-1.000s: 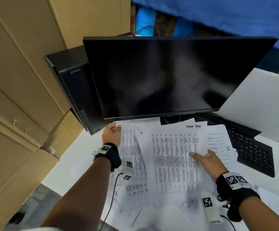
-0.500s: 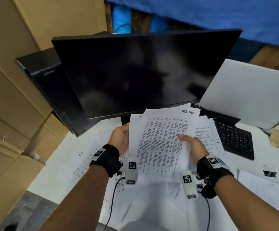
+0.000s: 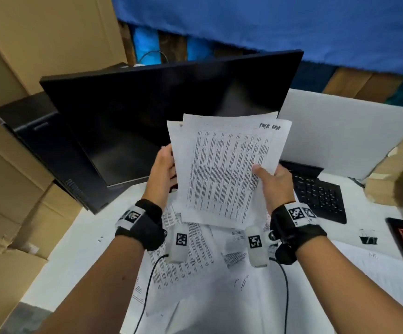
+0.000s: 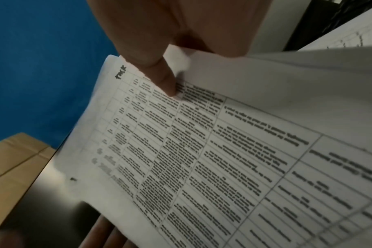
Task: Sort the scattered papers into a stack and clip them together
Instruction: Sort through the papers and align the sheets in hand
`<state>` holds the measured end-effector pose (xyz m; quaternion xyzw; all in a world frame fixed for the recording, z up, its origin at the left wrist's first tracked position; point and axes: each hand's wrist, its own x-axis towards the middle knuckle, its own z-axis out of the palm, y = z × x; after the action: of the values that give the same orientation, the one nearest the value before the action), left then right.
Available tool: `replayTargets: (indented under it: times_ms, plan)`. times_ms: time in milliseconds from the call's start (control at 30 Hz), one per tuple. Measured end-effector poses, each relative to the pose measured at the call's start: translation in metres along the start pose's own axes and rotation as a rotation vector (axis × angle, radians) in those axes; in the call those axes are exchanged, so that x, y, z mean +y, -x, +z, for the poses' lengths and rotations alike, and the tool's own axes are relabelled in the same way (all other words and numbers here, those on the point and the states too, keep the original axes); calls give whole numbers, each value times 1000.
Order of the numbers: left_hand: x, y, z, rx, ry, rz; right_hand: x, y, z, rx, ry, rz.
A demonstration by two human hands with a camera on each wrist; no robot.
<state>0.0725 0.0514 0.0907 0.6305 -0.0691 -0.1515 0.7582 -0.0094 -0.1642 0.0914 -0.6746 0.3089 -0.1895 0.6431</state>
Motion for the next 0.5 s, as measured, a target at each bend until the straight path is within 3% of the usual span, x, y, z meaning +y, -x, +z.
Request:
replayTargets:
  times_ms: [100,267,500]
  plan:
    - [-11,5,12,57,-153,65,0,6,2,11,6,-71]
    - [-10,6,25,213,-177,169,-3,11,0,8,26,-99]
    - [-30,17,25,216,-248,150,8,19,3,52,4,-132]
